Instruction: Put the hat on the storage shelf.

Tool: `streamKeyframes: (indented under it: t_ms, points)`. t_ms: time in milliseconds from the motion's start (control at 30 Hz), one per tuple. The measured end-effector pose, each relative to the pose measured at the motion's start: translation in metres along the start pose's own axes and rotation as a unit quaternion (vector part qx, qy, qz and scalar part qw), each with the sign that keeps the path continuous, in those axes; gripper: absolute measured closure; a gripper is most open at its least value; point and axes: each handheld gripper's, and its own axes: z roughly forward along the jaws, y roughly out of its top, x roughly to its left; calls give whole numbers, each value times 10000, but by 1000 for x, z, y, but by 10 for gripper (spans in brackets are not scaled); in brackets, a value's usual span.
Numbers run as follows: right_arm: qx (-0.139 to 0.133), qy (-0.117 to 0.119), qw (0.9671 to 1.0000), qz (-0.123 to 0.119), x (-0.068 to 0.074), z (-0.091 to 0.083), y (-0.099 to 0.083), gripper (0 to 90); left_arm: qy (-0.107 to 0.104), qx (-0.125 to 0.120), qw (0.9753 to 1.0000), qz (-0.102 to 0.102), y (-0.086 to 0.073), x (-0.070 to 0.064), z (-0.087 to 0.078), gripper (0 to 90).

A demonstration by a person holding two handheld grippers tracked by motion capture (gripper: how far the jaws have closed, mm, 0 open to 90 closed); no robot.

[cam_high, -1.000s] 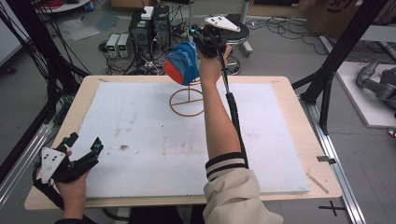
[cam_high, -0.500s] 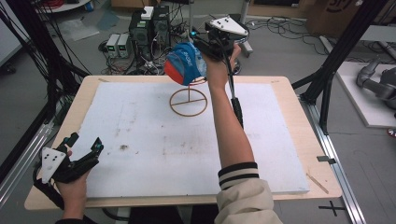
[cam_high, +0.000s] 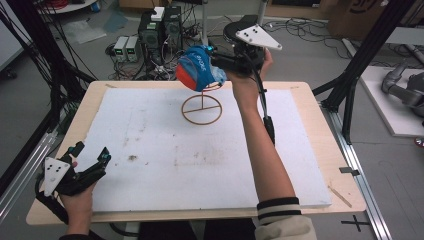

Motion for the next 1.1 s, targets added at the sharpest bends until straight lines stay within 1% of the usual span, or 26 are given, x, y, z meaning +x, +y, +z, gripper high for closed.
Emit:
streamKeyframes:
  t_ms: [67, 100, 133, 167, 267, 367, 400, 433, 467, 567, 733, 867, 967, 1100]
  points:
    - [-18, -37, 10000, -44, -5, -10, -5, 118, -1, 13, 10000, 11, 0, 1, 1, 200]
    - [1, -78, 10000, -47, -6, -14, -7, 108, -6, 27, 10000, 17, -1, 2, 1, 198]
    - [85, -149, 9998, -30, -9, -20, -10, 100, -12, 50, 10000, 31, -1, 3, 2, 198]
    - [72, -152, 9999, -34, -12, -26, -13, 99, -2, 61, 10000, 31, -1, 4, 2, 197]
    - [134, -261, 9995, -93, -21, -43, -21, 99, 38, 29, 10000, -30, -1, 6, 2, 191]
    - [81, -321, 9995, -2, -30, -60, -25, 97, 55, 27, 10000, -53, 0, 8, 2, 182]
    - [68, -346, 9994, 65, -34, -68, -27, 80, 52, 46, 10000, -58, 0, 8, 3, 176]
    - [43, -366, 9993, 90, -37, -73, -29, 52, 38, 53, 10000, -50, 0, 8, 3, 174]
    - [53, -399, 9991, 100, -39, -79, -31, 44, 33, 57, 10000, -55, 1, 7, 4, 170]
    - [8, -454, 9989, 108, -46, -97, -37, 42, 8, 62, 10000, -14, 1, 5, 6, 165]
    - [-75, -552, 9982, 237, -61, -126, -50, 35, -33, 64, 10000, 52, 2, 2, 8, 162]
    - [-133, -624, 9974, 340, -72, -147, -59, 28, -59, 64, 10000, 47, 2, 1, 10, 160]
    - [-186, -648, 9971, 364, -78, -163, -66, 25, -83, 59, 9999, 46, 3, 0, 11, 159]
    - [-140, -708, 9964, 442, -86, -186, -78, 25, -116, 52, 9999, 56, 3, -2, 11, 159]
